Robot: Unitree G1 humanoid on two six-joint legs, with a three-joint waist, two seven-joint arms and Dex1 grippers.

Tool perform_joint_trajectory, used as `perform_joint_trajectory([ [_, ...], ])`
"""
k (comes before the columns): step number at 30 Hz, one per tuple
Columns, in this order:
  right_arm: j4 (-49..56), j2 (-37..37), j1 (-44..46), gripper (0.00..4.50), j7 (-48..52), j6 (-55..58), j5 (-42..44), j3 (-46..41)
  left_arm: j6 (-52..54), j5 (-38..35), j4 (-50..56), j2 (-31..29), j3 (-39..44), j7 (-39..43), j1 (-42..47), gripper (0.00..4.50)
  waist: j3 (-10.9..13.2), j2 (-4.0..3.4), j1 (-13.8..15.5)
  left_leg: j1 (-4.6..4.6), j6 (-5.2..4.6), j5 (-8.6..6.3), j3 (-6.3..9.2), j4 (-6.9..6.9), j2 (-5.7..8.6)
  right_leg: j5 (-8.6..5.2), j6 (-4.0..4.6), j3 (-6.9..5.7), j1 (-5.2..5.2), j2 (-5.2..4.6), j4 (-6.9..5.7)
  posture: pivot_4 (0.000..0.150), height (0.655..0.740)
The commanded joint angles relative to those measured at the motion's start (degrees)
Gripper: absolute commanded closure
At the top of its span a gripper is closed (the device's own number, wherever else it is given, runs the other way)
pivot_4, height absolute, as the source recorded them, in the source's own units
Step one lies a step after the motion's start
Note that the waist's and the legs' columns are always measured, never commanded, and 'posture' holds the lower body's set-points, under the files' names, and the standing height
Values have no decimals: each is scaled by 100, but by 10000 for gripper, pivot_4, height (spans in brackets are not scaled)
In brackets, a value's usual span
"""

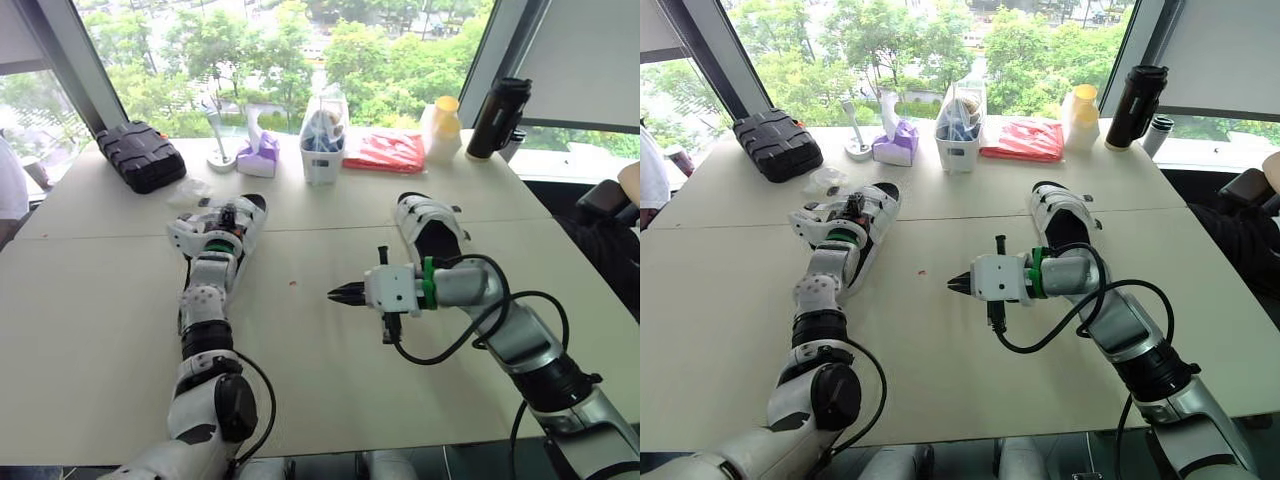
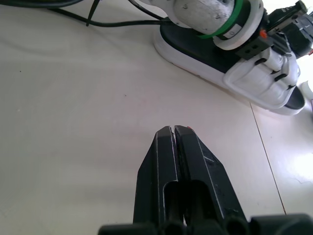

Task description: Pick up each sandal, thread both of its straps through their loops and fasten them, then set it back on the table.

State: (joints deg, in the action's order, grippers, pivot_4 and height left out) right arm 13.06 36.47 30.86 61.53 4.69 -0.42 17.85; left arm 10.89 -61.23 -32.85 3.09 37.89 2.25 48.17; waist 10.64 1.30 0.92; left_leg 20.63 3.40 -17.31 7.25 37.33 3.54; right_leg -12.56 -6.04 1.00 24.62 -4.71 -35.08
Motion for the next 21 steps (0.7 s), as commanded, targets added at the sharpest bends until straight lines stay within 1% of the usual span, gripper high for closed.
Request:
perform_joint_trajectory([
  [1,131,-47,97,45000,-34,-27,31,-27,-446,59,-253,23,80,285,316,44649,0,0,-16,0,0,0,0,0,0,0,-1,0,0,0,0,1500,7400],
  [7,165,-75,98,45000,-35,-3,31,-1,-430,92,-410,28,78,233,249,44649,0,0,-27,-5,-1,0,0,-3,0,1,-1,0,0,3,-3,1500,7400],
  [8,155,-77,92,45000,-34,-15,25,3,-415,139,-376,20,55,172,177,35633,0,0,-26,-5,-1,0,0,-2,-1,1,-2,0,0,2,-3,1500,7400],
  [9,148,-80,88,45000,-33,-23,18,4,-406,179,-350,15,41,133,128,31900,0,0,-26,-5,-1,0,0,-2,-1,1,-2,0,0,2,-3,1500,7400],
  [13,172,-80,68,45000,-23,-20,18,7,-183,228,-51,31,-6,-182,-57,11355,0,0,-39,-7,-1,-1,0,-3,-1,1,-2,0,0,3,-4,1500,7400],
  [15,166,-76,66,45000,-10,-31,22,6,214,165,541,79,-130,-566,-286,977,0,0,-40,-8,-1,-1,0,-3,-2,1,-2,0,0,3,-6,1500,7400],
  [16,159,-77,66,45000,-5,-37,25,3,431,59,906,119,-179,-735,-419,338,0,0,-43,-11,-1,-1,0,-3,-2,1,-2,3,0,3,-7,1500,7400],
  [20,128,-79,63,45000,6,-81,16,9,1249,-348,2097,179,-379,-1290,-985,338,0,0,-38,-12,-1,-1,2,-3,-5,1,-2,5,0,4,-12,1500,7400],
  [21,102,-80,72,45000,10,-107,9,13,1585,-476,2489,148,-480,-1525,-1246,338,0,1,-39,-12,-1,-1,3,-3,-5,1,-2,5,0,4,-12,1500,7400],
])
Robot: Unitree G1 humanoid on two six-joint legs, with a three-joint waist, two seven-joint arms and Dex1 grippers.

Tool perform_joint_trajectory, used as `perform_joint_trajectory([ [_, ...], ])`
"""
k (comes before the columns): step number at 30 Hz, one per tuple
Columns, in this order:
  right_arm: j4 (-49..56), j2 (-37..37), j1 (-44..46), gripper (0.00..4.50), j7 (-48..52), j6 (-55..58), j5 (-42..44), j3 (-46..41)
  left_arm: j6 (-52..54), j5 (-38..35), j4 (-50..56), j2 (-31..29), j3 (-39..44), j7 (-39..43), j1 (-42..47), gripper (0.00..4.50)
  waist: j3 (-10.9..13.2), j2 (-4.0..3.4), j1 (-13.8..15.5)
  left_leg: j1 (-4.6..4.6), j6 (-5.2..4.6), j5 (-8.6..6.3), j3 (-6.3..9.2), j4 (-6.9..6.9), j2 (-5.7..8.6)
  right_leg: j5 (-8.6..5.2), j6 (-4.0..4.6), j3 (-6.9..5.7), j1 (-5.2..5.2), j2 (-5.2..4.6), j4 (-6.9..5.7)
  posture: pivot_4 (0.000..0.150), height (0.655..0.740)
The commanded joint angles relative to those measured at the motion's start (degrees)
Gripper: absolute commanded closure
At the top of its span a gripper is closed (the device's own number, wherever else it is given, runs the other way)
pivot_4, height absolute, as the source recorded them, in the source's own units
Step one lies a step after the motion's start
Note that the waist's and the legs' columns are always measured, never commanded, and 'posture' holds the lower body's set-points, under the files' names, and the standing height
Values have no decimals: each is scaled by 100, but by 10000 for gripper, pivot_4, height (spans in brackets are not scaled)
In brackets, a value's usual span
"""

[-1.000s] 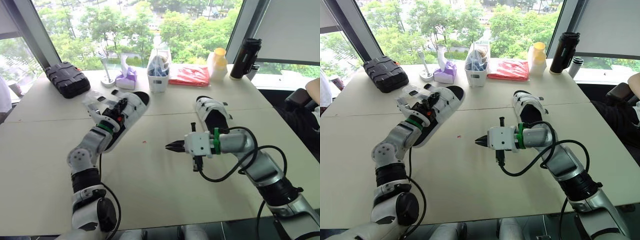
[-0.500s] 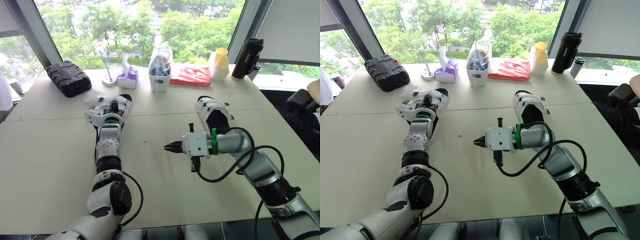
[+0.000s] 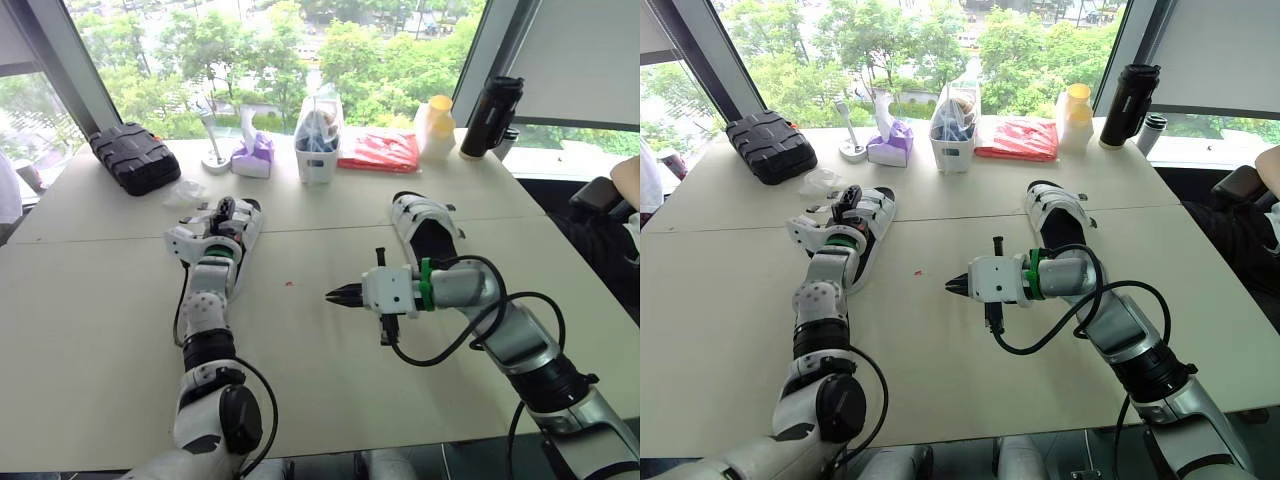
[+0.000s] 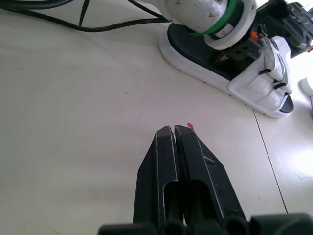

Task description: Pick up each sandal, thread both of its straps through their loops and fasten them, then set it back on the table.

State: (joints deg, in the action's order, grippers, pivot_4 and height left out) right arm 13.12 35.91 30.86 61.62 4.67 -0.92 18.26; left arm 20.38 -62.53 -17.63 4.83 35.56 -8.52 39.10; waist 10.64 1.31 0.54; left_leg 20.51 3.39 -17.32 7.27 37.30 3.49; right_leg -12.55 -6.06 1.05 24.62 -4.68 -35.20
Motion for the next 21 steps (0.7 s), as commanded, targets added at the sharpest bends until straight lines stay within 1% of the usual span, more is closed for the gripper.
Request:
perform_joint_trajectory([
  [1,71,-24,78,45000,4,-126,57,-29,830,-479,1303,-9,-302,-654,-548,338,0,0,2,0,0,0,1,0,0,0,0,1,0,0,0,1500,7400],
  [3,39,-27,92,45000,8,-149,57,-31,1056,-690,1735,12,-369,-949,-814,338,0,0,9,-2,0,0,4,0,0,0,0,4,0,0,-2,1500,7400],
  [5,-16,-34,116,45000,14,-195,50,-28,1428,-898,2330,-141,-512,-1186,-1227,338,0,0,15,-2,0,0,6,2,0,0,0,4,0,0,-2,1500,7400],
  [8,-139,-44,160,45000,19,-281,52,-31,2060,-1119,3404,-774,-760,-1273,-1968,338,0,0,-28,-6,0,0,4,0,-2,0,1,9,0,3,-4,1500,7400],
  [10,-240,-34,182,45000,6,-332,65,-68,2297,-1067,3931,-1306,-969,-974,-2289,338,0,0,-28,-7,0,0,4,-2,-5,1,4,9,2,9,-6,1500,7400],
  [12,-366,-3,208,45000,-29,-380,47,-121,2366,-1023,4343,-1713,-1079,-767,-2500,338,0,-1,-11,-6,4,2,-2,-1,-5,3,8,7,2,11,-8,1500,7400],
  [13,-433,23,215,45000,-43,-395,40,-155,2352,-1242,4483,-1799,-1060,-716,-2567,338,0,-2,14,-6,5,3,-4,0,-4,4,10,7,-1,11,-8,1500,7400],
  [14,-509,76,213,45000,-58,-404,44,-223,2437,-1361,4716,-2041,-1091,-577,-2671,338,-1,-1,24,-8,5,3,-4,3,-3,4,11,6,-6,9,-6,1500,7400],
  [17,-648,267,215,45000,-51,-223,224,-569,2811,-1917,5407,-2948,-1141,33,-3066,338,0,-1,10,-7,3,2,-6,7,-3,4,11,7,-10,7,-2,1500,7400],
  [19,-647,413,257,45000,27,69,461,-847,2939,-2437,5691,-3548,-1054,403,-3325,338,2,-5,2,-8,1,1,-8,2,-4,3,12,9,-7,8,-3,1500,7400],
  [21,-622,546,330,45000,126,366,721,-1072,3053,-2688,5881,-4162,-972,816,-3577,338,2,-8,0,-8,-1,0,-11,-3,-8,2,14,10,-4,9,-3,1500,7400],
])
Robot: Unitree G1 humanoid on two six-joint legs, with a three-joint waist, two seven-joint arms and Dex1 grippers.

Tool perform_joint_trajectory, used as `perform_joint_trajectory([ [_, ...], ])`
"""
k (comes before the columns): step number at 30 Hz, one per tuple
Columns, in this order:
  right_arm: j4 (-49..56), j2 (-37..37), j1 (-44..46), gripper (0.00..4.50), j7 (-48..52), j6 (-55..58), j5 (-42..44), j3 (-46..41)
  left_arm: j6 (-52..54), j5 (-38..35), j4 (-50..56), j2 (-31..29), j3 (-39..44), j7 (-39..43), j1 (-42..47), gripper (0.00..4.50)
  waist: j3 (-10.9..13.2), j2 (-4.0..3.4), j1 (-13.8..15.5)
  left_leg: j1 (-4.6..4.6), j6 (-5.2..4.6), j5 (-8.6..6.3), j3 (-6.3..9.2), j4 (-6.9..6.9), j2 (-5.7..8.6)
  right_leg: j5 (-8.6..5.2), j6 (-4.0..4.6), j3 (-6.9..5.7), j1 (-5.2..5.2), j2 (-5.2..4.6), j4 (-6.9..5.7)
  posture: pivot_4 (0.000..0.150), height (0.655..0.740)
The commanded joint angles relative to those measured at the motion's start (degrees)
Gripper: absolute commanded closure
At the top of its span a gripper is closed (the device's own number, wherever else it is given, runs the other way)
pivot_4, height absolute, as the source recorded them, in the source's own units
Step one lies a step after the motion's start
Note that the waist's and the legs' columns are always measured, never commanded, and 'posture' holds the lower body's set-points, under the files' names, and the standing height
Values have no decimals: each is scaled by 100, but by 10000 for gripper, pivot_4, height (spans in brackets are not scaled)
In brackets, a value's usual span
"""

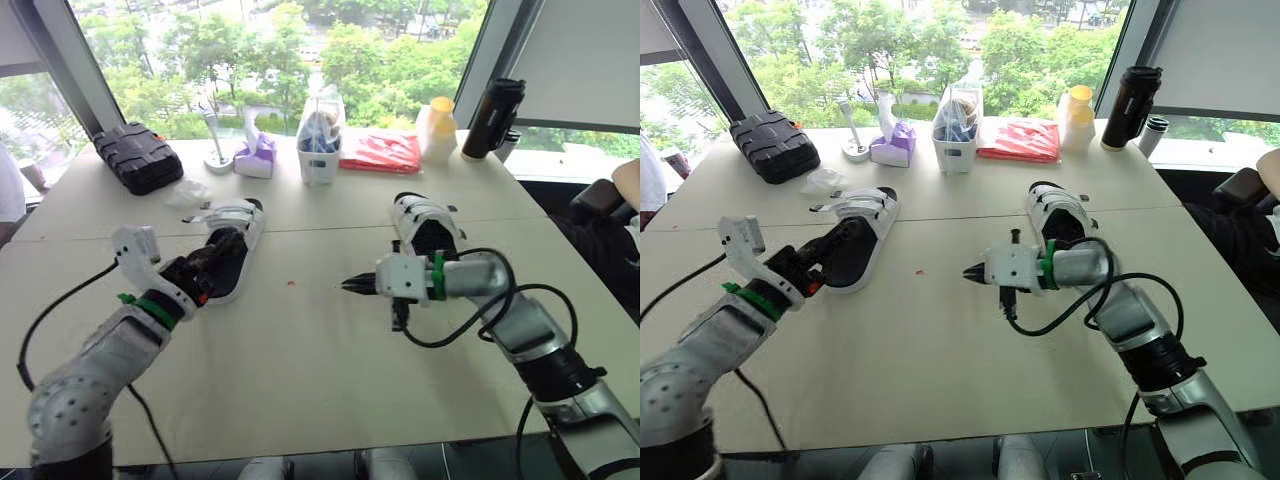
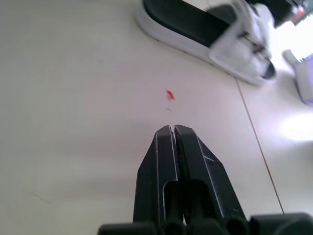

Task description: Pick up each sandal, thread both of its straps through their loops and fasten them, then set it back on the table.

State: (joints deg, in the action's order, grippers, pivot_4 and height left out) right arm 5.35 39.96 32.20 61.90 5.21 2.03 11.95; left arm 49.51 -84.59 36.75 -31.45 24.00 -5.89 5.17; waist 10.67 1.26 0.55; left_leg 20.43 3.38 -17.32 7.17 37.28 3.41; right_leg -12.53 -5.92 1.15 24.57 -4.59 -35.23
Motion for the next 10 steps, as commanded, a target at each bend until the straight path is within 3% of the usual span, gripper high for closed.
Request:
perform_joint_trajectory([
  [1,171,225,248,45000,162,496,563,-556,206,-552,510,-855,258,766,-316,338,2,-5,-11,-3,-2,-1,-2,-2,-2,-1,1,1,0,0,0,1500,7400],
  [6,222,772,472,45000,599,1336,1219,-1045,363,-524,598,-2038,798,1778,-865,338,12,-23,-32,-6,-40,-22,-14,-4,-10,-13,23,4,0,7,1,1500,7400],
  [10,380,1116,521,45000,876,1815,1632,-1202,272,-332,497,-2449,1055,2296,-1074,338,19,-34,-22,-5,-52,-28,-26,-2,-11,-14,24,6,0,4,3,1500,7400],
])
